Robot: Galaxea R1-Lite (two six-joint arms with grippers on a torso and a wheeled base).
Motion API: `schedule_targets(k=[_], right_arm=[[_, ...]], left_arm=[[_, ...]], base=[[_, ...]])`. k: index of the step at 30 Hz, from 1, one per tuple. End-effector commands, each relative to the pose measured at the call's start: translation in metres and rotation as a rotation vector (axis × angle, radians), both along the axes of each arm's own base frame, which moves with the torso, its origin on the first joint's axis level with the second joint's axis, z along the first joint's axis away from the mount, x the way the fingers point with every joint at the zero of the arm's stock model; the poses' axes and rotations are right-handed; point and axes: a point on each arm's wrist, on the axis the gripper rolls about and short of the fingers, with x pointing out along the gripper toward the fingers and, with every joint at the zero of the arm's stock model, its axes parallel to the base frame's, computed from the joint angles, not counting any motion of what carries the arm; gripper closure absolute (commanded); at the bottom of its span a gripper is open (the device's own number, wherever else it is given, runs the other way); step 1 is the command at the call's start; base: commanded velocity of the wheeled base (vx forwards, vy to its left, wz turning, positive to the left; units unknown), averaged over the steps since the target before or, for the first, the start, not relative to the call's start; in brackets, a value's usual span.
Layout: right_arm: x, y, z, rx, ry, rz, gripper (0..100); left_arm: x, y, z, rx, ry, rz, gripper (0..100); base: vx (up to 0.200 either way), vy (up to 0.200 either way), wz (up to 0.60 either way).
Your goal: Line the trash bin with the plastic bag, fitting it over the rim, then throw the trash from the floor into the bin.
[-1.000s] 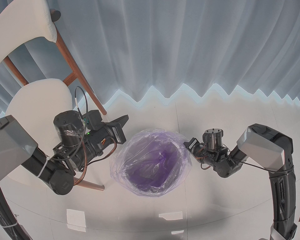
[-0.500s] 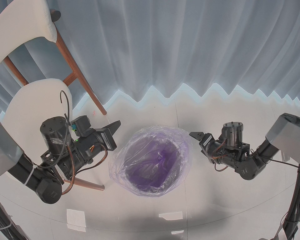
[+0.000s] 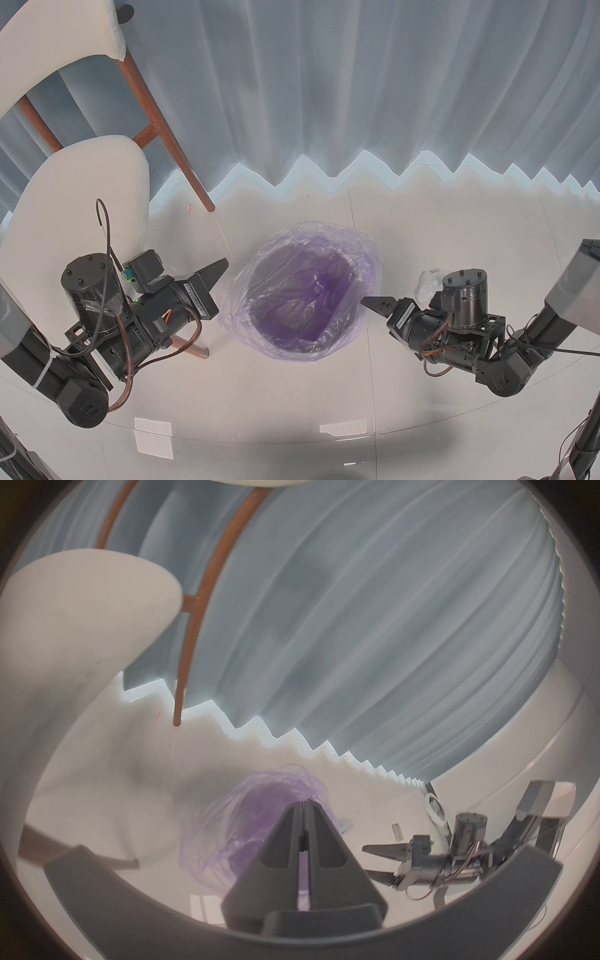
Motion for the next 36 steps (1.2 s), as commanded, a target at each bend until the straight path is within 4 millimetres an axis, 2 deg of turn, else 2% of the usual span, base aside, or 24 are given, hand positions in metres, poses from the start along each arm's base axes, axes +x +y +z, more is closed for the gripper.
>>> schedule_targets(k=[1, 3, 5, 10, 13, 17, 18, 29, 36], right_arm=[[0.025, 0.018, -0.013, -0.007, -0.014, -0.014, 0], [0.035, 0.022, -0.016, -0.015, -0.026, -0.028, 0], [0.041, 0.023, -0.018, -0.021, -0.031, -0.032, 0], [0.05, 0.021, -0.022, -0.035, -0.041, -0.05, 0], [0.058, 0.02, -0.023, -0.034, -0.049, -0.061, 0], [0.066, 0.021, -0.023, -0.029, -0.065, -0.067, 0], [0.067, 0.021, -0.023, -0.028, -0.067, -0.067, 100], [0.062, 0.018, -0.012, -0.028, -0.089, -0.086, 100], [0.042, 0.006, -0.029, -0.074, -0.022, -0.091, 100]], left_arm=[[-0.004, -0.004, 0.004, -0.123, 0.026, 0.046, 100], [-0.005, -0.008, 0.011, -0.243, 0.052, 0.08, 100], [-0.005, -0.009, 0.013, -0.286, 0.062, 0.094, 100], [-0.003, -0.006, 0.015, -0.335, 0.063, 0.107, 100], [-0.007, -0.006, 0.016, -0.409, 0.059, 0.079, 100], [-0.015, -0.009, 0.013, -0.411, 0.058, 0.049, 100], [-0.016, -0.01, 0.013, -0.408, 0.06, 0.04, 100], [-0.021, -0.008, 0.008, -0.38, 0.077, 0.04, 100], [-0.022, -0.008, 0.004, -0.368, 0.093, 0.043, 100]], base=[[0.0, 0.0, 0.0], [0.0, 0.0, 0.0], [0.0, 0.0, 0.0], [0.0, 0.0, 0.0], [0.0, 0.0, 0.0], [0.0, 0.0, 0.0], [0.0, 0.0, 0.0], [0.0, 0.0, 0.0], [0.0, 0.0, 0.0]])
